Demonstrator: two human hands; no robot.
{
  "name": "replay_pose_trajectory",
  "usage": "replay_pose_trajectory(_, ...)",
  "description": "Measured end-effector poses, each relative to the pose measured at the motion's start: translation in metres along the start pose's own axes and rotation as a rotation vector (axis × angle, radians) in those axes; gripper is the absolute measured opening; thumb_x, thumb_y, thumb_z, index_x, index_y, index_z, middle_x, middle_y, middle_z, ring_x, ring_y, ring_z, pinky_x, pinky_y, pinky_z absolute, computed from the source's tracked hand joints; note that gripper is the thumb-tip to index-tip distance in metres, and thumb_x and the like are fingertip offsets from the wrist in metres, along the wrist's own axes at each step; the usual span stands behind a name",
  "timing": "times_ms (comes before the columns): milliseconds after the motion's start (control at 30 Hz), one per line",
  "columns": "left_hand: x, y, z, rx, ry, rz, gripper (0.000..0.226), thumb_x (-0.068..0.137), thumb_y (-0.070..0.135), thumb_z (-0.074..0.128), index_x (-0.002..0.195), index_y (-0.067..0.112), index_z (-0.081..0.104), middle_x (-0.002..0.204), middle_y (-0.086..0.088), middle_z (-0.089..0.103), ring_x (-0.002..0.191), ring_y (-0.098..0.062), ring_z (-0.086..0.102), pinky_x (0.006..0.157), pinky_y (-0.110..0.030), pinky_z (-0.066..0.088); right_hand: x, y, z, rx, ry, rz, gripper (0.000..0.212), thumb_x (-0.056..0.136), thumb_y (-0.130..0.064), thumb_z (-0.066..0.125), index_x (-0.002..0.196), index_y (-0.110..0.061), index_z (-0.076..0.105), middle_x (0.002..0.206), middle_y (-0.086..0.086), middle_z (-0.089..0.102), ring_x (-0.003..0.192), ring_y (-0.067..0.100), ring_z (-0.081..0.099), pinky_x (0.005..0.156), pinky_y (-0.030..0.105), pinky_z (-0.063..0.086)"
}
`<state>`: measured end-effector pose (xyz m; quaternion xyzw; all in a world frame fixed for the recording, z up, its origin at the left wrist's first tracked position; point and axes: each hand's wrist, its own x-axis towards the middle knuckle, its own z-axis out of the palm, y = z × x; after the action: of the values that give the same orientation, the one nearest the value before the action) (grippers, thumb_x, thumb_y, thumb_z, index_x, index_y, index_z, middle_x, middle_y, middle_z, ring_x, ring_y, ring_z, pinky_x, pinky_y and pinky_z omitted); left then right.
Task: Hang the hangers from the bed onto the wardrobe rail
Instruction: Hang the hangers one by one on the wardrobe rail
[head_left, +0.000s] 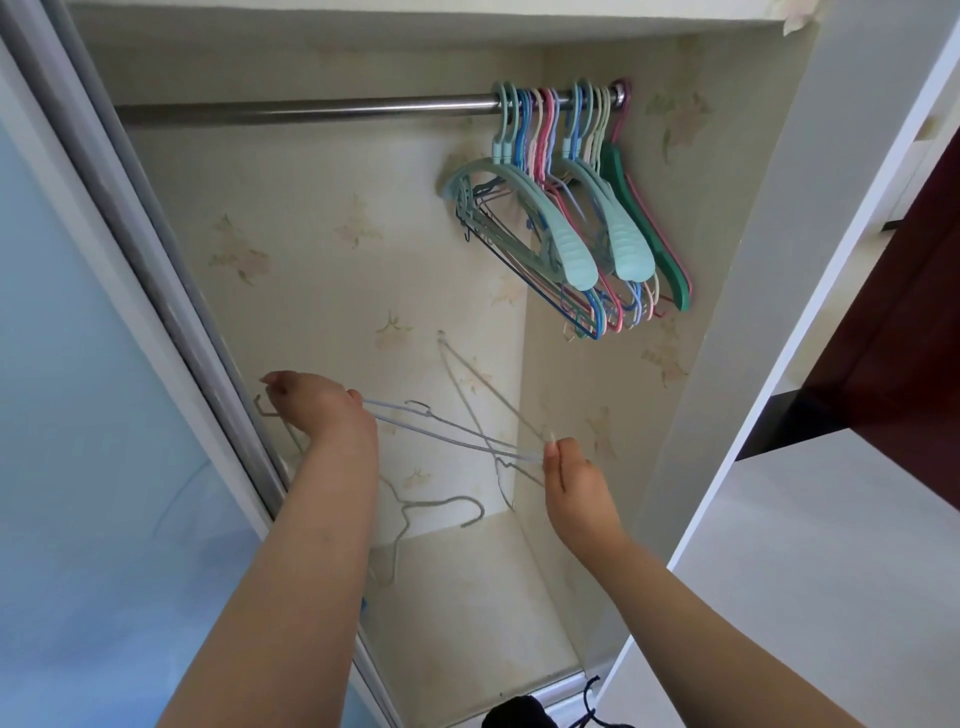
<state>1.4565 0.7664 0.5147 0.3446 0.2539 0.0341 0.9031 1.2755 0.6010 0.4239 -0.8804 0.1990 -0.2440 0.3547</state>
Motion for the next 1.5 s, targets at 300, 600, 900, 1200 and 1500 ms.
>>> replay_pose_trajectory(300,-0.033,-0.007,-0.001,0.237,-0.26,0.348,0.019,0.1,0.029,0.044,0.084,0.021,0.052,0.068,0.004,0.046,0.049,-0.009,0.034,0.049,-0.024,0.026,0.015,0.038,-0.02,0.001,-0.015,0.302,0.042,0.102,-0.036,0.031,0.103,-0.007,0.061,0.088,0.005,0.064,0.088,0.03,0.06,0.073,0.034,0.045)
replay_pose_trajectory(600,-0.069,-0.071,-0.022,1.05,-1.052,0.515,0.014,0.085,0.023,0.071,0.085,0.035,0.063,0.091,0.001,0.054,0.074,-0.01,0.05,0.066,-0.015,0.039,0.062,-0.073,-0.054,0.213,-0.379,-0.027,0.043,0.103,-0.032,0.032,0.068,-0.018,0.053,0.054,-0.002,0.042,0.042,0.008,0.037,0.047,0.023,0.031)
replay_pose_trajectory(900,-0.032,-0.053,-0.021,0.642,-0.634,0.124,0.039,0.099,0.048,0.04,0.07,0.027,0.054,0.05,0.012,0.039,0.045,-0.01,0.03,0.043,-0.023,0.024,0.092,-0.027,-0.093,0.357,-0.783,0.37,0.086,0.086,-0.074,0.021,0.136,-0.007,0.041,0.105,0.011,0.072,0.094,0.026,0.069,0.083,0.039,0.052)
replay_pose_trajectory(1200,0.052,-0.051,-0.028,0.755,-0.016,0.149,0.062,0.1,0.049,0.019,0.136,0.008,0.048,0.134,-0.018,0.055,0.116,-0.034,0.057,0.098,-0.044,0.049,0.04,0.037,-0.065,0.745,-1.186,0.458,0.117,0.056,-0.094,0.034,0.13,-0.005,0.051,0.134,0.019,0.054,0.119,0.036,0.057,0.095,0.041,0.046)
replay_pose_trajectory(1500,0.069,-0.051,-0.044,1.024,0.146,0.111,0.051,0.102,0.012,0.022,0.152,0.006,0.017,0.146,-0.025,0.036,0.131,-0.038,0.041,0.107,-0.048,0.033,0.041,0.0,-0.081,0.551,-0.878,0.267,0.051,0.086,-0.061,0.046,0.09,-0.012,0.056,0.11,0.017,0.068,0.089,0.032,0.067,0.068,0.027,0.051)
